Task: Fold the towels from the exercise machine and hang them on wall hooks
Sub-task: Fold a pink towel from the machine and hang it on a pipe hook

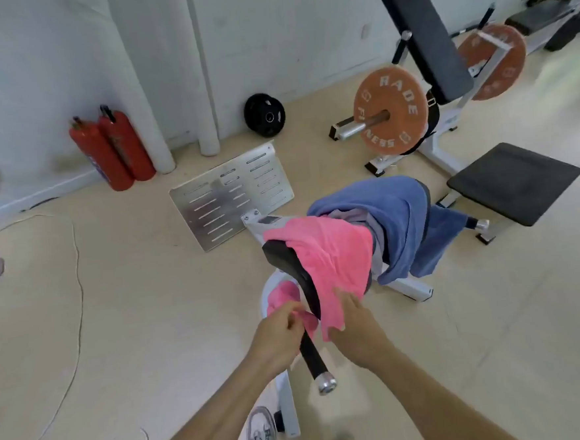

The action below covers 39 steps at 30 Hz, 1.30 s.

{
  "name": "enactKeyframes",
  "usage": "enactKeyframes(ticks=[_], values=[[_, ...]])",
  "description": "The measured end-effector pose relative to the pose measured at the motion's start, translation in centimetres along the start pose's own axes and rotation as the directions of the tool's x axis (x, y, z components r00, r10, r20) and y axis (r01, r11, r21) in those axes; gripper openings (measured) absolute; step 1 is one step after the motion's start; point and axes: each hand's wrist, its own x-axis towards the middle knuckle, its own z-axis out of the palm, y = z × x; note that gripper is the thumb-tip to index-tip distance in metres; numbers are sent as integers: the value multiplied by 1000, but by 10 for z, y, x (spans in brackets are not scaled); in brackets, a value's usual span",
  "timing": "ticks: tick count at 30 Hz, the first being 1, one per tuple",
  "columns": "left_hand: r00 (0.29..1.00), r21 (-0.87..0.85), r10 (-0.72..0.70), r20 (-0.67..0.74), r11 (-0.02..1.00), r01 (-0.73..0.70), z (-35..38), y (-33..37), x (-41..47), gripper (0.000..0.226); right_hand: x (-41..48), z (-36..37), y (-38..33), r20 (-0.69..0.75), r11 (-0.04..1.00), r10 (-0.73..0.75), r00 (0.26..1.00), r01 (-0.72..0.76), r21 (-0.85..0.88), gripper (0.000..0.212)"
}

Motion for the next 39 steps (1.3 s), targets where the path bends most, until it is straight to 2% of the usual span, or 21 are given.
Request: enactKeyframes(ticks=[3,7,10,12,13,15,17,18,19,21,23,25,26,28,30,31,34,35,36,37,39], values=[[1000,45,-12,-4,999,13,6,3,27,35,40,8,22,-74,997,-32,997,26,-73,57],[997,59,23,-69,998,-19,12,9,69,38,99,22,45,-97,985,-65,993,48,-166,54],[994,172,48,-96,985,-31,18,8,102,41,129,27,58,-105,964,-38,994,8,-267,53],[997,262,0,-82,965,22,23,10,119,34,135,24,57,-98,965,-26,995,-1,-261,43],[994,310,-35,-101,949,64,24,12,127,28,135,20,54,-60,975,-33,998,19,-223,32],[979,362,-112,-171,917,168,24,22,142,26,139,7,50,89,999,-32,996,31,15,14],[963,395,-194,-188,883,255,22,31,152,34,145,-15,45,265,943,-21,964,-69,325,6],[955,393,-244,-168,872,292,22,36,156,38,145,-29,43,306,899,-19,952,-118,422,10],[941,338,-300,-156,879,336,20,40,159,39,145,-44,42,330,865,-10,944,-157,476,16],[888,7,-444,-119,894,447,14,50,160,34,144,-75,39,392,813,-28,920,-207,544,21],[835,-338,-545,-75,802,492,4,59,158,23,136,-108,27,472,674,-95,876,-293,679,17],[823,-485,-563,-73,741,464,-7,67,155,11,123,-145,10,495,503,-170,852,-357,787,27],[826,-538,-559,-67,717,442,-12,73,153,8,115,-162,1,443,443,-220,869,-316,839,27],[832,-654,-550,-70,655,378,-21,83,152,17,99,-192,-19,289,292,-376,881,-183,939,26],[824,-756,-559,-90,577,310,-26,87,152,24,80,-217,-39,145,111,-549,823,-100,989,26],[814,-782,-570,-110,555,283,-27,88,151,23,72,-226,-48,54,16,-569,820,-55,998,26],[770,-796,-607,-196,558,237,-30,86,142,25,63,-250,-67,-93,-178,-447,890,13,984,39],[755,-791,-611,-237,573,215,-33,85,136,27,63,-256,-70,-119,-188,-421,899,42,981,43],[746,-784,-605,-279,591,187,-40,88,131,31,65,-262,-71,-119,-140,-418,901,66,988,38],[742,-780,-590,-319,608,148,-49,91,127,35,69,-267,-72,-101,-25,-408,907,99,995,28],[753,-801,-534,-384,598,16,-75,109,122,39,82,-271,-71,-51,316,-338,940,165,934,15]])
